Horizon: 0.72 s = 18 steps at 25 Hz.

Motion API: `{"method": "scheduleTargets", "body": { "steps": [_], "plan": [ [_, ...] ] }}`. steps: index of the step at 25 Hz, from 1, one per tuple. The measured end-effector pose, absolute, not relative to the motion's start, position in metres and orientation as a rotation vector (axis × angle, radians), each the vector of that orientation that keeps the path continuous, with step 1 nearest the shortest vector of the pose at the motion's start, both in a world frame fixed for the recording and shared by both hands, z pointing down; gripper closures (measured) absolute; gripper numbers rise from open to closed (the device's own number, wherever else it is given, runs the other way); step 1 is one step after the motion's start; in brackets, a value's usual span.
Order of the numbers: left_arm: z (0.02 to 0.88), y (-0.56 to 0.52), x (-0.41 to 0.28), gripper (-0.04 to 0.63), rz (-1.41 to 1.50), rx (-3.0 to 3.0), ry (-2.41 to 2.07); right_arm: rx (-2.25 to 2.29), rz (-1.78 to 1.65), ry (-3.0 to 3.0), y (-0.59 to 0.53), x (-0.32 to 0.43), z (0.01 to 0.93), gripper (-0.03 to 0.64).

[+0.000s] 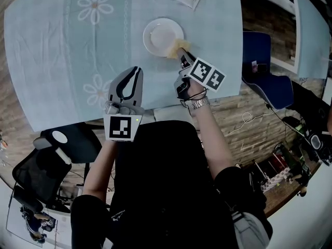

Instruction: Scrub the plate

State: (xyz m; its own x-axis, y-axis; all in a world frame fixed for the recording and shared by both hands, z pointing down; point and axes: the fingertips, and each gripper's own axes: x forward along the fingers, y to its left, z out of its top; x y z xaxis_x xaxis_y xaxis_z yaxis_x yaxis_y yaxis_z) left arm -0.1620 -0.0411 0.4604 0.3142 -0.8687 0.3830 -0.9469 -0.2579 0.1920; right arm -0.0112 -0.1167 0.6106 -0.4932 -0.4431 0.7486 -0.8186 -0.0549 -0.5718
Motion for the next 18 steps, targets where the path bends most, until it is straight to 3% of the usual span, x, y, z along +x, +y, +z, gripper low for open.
{"method": "scheduleTargets", "body": {
  "steps": [18],
  "plan": [
    [0.430, -0.035, -0.139, 0.562, 0.255, 2.299, -1.636, 1.391, 1.400, -1.905, -0.103, 0.027, 0.577, 0.557]
  ]
}}
